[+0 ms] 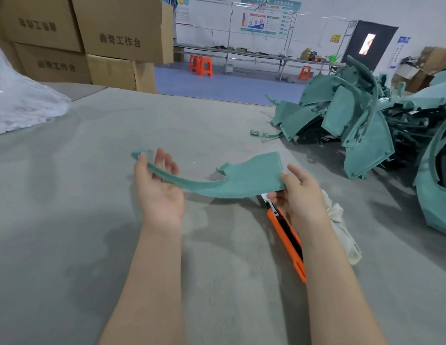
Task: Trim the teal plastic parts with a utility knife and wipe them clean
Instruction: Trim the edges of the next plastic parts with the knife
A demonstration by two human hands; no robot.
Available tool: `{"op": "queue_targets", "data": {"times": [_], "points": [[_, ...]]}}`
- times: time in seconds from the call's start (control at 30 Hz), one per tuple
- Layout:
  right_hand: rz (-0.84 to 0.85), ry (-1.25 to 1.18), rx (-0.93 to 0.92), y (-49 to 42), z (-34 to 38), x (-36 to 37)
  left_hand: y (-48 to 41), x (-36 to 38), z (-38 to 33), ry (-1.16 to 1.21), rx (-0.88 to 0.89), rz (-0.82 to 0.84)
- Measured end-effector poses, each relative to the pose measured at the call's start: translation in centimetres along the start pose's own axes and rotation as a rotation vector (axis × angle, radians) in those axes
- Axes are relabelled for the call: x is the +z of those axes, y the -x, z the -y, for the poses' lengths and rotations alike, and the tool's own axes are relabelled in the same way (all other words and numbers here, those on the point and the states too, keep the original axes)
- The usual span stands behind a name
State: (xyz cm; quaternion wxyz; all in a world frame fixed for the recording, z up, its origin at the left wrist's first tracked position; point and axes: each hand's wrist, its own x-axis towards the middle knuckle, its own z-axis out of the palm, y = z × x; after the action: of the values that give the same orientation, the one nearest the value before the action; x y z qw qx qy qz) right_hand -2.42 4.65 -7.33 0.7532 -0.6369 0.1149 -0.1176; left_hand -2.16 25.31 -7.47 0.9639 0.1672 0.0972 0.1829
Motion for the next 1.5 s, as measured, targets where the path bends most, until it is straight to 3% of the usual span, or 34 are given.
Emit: {"op": "queue_targets", "data": {"times": [0.1,0.2,0.23,0.3,0.37,0.43,0.53,0.67,0.8,0.9,1.0,1.1,1.2,1.33,1.5], "points": [[-0.009,-0.117,-0.038,1.1,0.3,1.6,0.7,0.7,2.3,-0.392,-0.053,-0.005],[0.126,-0.24,0.0,2.1,-0.1,3.7,1.9,1.4,4.7,-0.537,-0.253,0.199],[0.194,-0.236,0.043,2.4,-0.5,4.3,2.0,1.3,5.3,-0.607,-0.261,0.248],[0.283,-0.164,0.136,2.9,-1.2,4.9,1.8,1.0,5.7,-0.732,-0.166,0.192],[0.234,0.037,0.125,2.8,-1.4,4.7,1.2,0.6,5.5,-0.785,-0.096,0.137],[0.079,0.264,0.024,2.1,-1.1,3.8,0.8,0.4,4.9,-0.836,-0.021,0.111],[-0.089,0.35,-0.107,1.4,-0.1,2.0,0.8,0.5,4.1,-0.978,0.097,0.148],[0.097,0.36,-0.05,1.0,0.1,0.9,1.1,1.0,3.6,-0.869,0.027,0.22],[0.174,-0.001,0.116,2.1,0.2,2.8,1.4,1.5,3.0,-0.441,-0.215,0.365],[0.334,-0.056,0.163,3.3,0.3,4.3,2.4,1.7,4.2,-0.529,-0.229,0.354],[0.367,0.228,0.104,3.7,0.3,4.6,2.4,1.7,4.9,-0.581,-0.135,0.137],[0.112,0.903,-0.146,2.8,0.5,2.7,1.5,1.2,4.5,-0.634,0.04,-0.039],[0.007,1.254,-0.091,1.7,1.1,0.0,1.0,0.8,4.2,-0.688,0.18,-0.112],[0.183,1.4,0.136,1.0,0.6,-0.7,1.0,0.7,4.1,-0.751,0.279,-0.076],[0.166,1.32,0.088,0.8,0.1,-0.5,0.9,0.6,3.6,-0.833,0.339,-0.03]]}}
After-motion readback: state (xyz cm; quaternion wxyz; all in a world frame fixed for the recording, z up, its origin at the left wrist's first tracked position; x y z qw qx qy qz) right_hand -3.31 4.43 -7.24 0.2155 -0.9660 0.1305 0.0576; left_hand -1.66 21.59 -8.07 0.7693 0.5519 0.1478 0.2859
